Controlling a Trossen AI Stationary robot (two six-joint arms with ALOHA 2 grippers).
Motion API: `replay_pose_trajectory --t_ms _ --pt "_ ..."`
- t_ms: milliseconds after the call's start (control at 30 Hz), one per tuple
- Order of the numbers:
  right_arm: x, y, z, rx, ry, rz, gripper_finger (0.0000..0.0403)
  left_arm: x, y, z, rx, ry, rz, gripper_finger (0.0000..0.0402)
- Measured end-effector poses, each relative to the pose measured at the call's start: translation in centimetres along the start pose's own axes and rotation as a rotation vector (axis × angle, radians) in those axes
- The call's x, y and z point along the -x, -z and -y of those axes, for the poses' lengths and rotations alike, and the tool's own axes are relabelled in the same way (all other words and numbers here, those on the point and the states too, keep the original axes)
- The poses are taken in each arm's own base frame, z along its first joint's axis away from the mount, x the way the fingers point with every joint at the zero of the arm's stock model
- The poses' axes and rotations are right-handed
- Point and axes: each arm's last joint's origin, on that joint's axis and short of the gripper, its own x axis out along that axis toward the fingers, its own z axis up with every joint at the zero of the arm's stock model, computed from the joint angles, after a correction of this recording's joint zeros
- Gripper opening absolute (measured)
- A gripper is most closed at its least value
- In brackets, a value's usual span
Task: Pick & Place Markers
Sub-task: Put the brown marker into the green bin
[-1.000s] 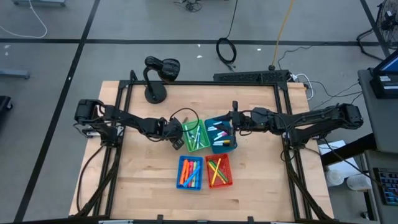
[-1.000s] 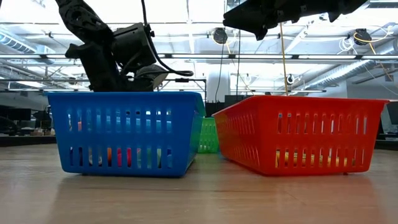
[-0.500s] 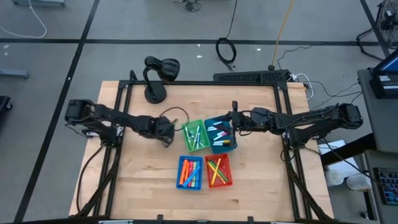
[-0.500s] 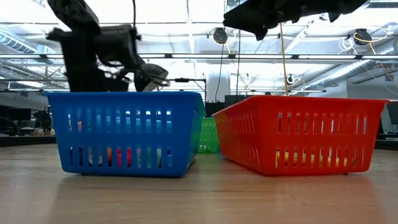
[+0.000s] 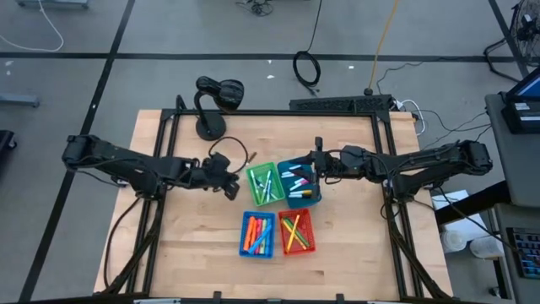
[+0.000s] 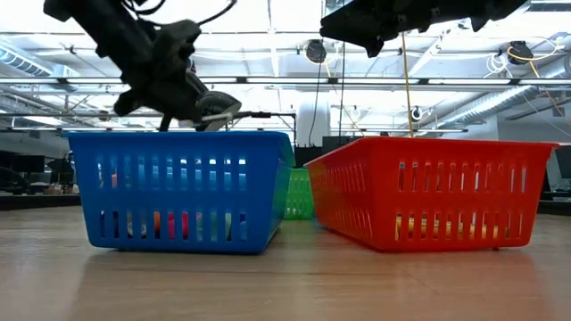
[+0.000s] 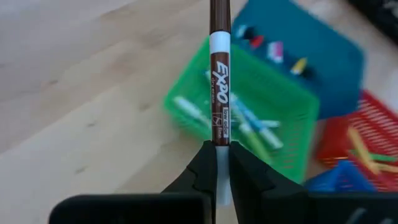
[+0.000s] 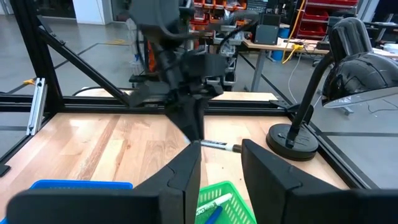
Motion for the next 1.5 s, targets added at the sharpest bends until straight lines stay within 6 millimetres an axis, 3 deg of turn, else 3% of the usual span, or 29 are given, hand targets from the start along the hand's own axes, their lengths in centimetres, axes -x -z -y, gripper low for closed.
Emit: replay_pose_trajectory --t_ms 267,667,833,1033,1300,1500 --pt "0.0 0.0 0.0 0.0 0.0 -0.001 0.0102 -4.1 0.5 3.3 -0.054 0.138 0.125 0.0022" --pt "0.0 0.1 0.0 -0.005 0.0 -0.008 0.0102 -9.2 1.7 3.1 0.012 0.114 0.115 0.003" --pt "0.0 0.1 0.0 -0.005 -0.001 -0.007 0.0102 -9.6 3.2 3.4 0.003 0.111 0.068 0.0022" --pt "0.0 0.1 0.0 -0.01 -0.001 -0.008 0.0102 -9.1 3.7 4.1 0.012 0.129 0.07 0.0046" --pt "0.0 0.2 0.0 -0.008 -0.001 -0.016 0.0102 -9.1 4.0 4.0 -0.003 0.133 0.021 0.0038" --pt "0.0 0.2 0.0 -0.008 -0.001 -0.017 0.0102 -9.1 4.1 4.1 -0.045 0.154 0.007 0.0077"
